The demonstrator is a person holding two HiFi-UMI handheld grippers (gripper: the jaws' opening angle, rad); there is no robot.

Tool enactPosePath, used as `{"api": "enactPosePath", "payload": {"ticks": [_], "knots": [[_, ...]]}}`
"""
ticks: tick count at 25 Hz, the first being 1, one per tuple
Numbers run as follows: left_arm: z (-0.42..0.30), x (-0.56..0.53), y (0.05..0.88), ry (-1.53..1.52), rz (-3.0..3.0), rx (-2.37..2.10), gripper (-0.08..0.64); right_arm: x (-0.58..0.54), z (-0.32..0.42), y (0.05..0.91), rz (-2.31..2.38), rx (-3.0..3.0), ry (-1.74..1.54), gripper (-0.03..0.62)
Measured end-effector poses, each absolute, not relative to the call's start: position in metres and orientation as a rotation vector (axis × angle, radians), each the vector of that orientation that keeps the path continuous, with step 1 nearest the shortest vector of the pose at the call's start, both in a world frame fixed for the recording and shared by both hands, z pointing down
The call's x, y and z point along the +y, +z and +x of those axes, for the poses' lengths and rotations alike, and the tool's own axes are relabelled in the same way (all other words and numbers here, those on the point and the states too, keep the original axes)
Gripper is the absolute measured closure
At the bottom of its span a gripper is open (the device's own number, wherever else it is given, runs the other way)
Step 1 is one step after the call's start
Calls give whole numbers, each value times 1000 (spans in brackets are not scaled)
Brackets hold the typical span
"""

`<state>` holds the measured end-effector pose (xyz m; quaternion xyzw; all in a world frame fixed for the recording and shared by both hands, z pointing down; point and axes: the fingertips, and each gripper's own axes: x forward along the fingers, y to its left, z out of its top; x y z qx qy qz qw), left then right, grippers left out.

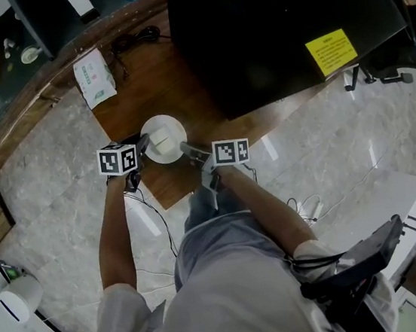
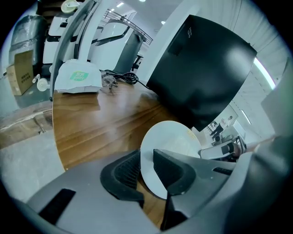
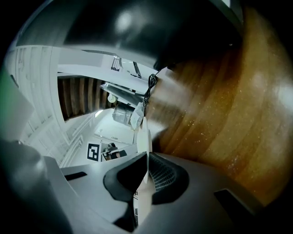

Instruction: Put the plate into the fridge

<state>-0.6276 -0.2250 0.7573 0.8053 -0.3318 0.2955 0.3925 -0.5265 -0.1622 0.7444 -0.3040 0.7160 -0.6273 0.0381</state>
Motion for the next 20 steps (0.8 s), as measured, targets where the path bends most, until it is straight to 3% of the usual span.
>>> {"api": "enactPosePath", "payload": {"ticks": [20], "knots": [[-609, -204, 714, 520, 2305, -1117, 457, -152, -497, 730, -980, 2233, -1844, 569]]}}
